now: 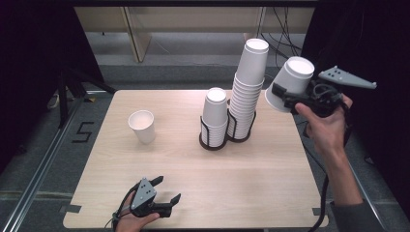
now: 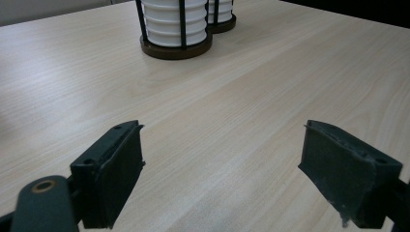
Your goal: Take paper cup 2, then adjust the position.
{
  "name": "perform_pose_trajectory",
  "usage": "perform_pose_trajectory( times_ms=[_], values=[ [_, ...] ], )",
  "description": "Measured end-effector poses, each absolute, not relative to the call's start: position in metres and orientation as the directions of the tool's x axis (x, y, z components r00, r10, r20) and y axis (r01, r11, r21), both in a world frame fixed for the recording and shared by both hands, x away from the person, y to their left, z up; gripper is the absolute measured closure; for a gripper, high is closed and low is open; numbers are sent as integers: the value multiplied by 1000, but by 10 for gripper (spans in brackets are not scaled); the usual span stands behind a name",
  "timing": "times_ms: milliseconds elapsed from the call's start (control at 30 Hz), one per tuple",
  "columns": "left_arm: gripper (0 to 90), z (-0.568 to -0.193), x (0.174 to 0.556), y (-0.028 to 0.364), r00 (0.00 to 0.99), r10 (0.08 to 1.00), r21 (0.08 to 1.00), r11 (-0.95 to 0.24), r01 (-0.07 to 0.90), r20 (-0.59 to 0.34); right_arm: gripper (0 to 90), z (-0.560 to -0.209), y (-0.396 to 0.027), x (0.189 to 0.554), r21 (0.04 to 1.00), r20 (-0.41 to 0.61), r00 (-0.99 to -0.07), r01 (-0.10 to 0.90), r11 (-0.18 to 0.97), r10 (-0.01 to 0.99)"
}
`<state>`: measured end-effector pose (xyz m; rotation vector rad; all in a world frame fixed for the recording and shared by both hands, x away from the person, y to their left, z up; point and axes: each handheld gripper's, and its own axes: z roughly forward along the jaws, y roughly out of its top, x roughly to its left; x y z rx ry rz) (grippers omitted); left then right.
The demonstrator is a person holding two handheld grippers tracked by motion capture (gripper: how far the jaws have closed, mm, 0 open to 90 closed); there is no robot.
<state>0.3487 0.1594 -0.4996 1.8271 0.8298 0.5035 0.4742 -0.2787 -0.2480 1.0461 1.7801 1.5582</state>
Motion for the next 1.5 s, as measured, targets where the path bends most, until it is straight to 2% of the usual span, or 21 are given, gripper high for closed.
perform_pose_trajectory(
  times_ms=[300, 667, 1067, 1133, 1333, 1500],
  values=[
    [143, -501, 350, 159, 670, 741, 920, -237, 311, -36, 177, -302, -257, 463, 971, 78, -593, 229, 75, 801],
    [143, -504, 349, 153, 686, 727, 918, -254, 305, -26, 177, -361, -223, 455, 948, 163, -670, 310, 73, 724],
    [143, -501, 349, 153, 683, 730, 923, -246, 295, -24, 177, -397, -203, 450, 926, 165, -714, 350, 142, 680],
    [143, -502, 349, 153, 687, 726, 928, -240, 286, -24, 176, -401, -199, 448, 920, 190, -718, 368, 133, 669],
    [143, -503, 348, 154, 669, 743, 925, -240, 295, -20, 177, -412, -184, 445, 922, 170, -748, 350, 164, 641],
    [143, -503, 349, 153, 665, 745, 935, -194, 296, -56, 177, -422, -165, 440, 916, 193, -779, 361, 175, 596]
  ],
)
